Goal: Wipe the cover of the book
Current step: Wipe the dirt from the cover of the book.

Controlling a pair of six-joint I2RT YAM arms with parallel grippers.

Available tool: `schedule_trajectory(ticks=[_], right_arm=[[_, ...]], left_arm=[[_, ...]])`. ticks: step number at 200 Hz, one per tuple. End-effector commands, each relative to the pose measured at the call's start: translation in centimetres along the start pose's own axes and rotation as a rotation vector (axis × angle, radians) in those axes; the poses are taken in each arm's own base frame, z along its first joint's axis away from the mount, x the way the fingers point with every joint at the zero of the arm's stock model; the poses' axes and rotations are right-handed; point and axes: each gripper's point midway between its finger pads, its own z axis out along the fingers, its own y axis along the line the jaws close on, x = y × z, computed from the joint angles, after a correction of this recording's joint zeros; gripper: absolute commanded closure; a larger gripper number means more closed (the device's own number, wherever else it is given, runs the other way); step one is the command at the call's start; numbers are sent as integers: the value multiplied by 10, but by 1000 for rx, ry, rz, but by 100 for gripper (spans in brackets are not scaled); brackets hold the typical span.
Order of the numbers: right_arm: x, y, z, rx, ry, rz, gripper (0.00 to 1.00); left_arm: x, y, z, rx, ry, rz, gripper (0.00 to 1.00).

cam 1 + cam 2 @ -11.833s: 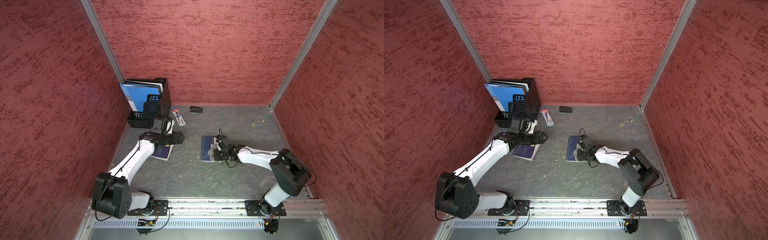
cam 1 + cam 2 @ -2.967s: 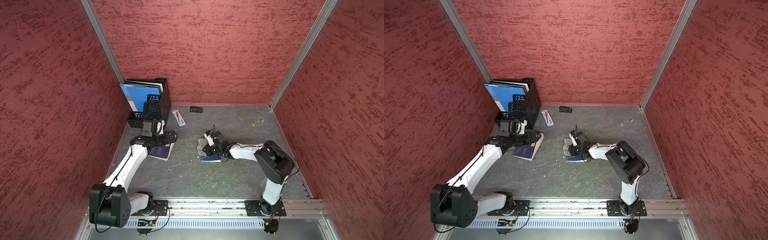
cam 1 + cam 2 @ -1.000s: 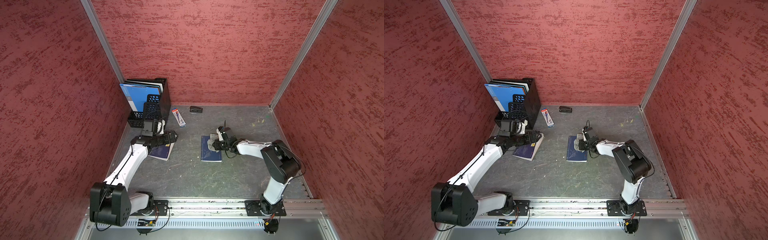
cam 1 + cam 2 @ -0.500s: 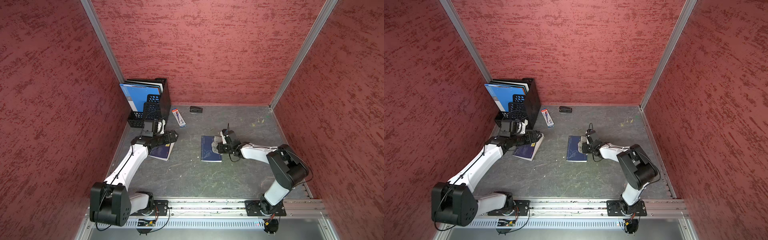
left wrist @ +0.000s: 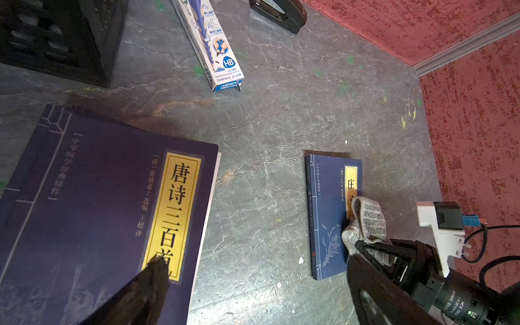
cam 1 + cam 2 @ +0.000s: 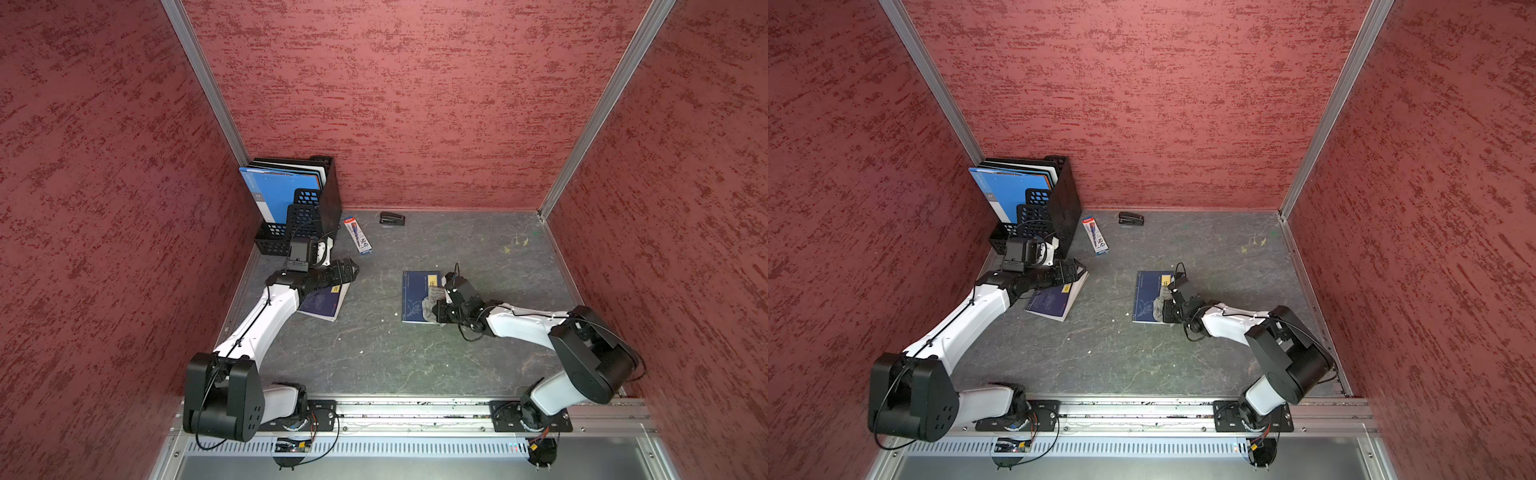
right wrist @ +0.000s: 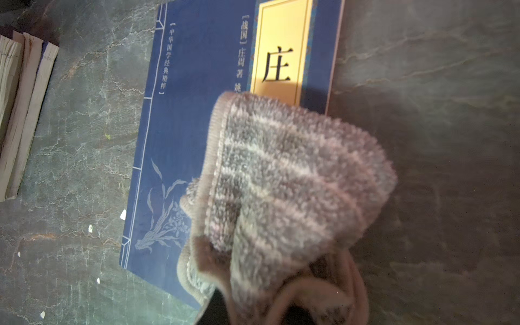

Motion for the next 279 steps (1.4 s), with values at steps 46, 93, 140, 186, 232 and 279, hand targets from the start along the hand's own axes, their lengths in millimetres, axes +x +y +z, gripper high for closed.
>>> schedule_trajectory(ticks=[46, 93, 140, 186, 232, 279], right_arm=[[-15, -45, 49, 187, 111, -21, 82], [-59, -54, 65, 207, 75, -24, 82], [-54, -58, 61, 205, 90, -30, 81], [-3, -48, 35, 168, 169, -94, 81], [31, -24, 15, 85, 209, -131, 80], [-10, -20, 46, 101, 149, -152, 80]], left_arm=[[-1, -5, -2, 18, -11, 11, 0], [4, -4, -6, 17, -9, 11, 0], [5, -4, -5, 20, -8, 11, 0], [1, -5, -7, 14, -16, 19, 0], [0, -4, 0, 18, -11, 14, 0], [-2, -7, 0, 21, -7, 16, 0]])
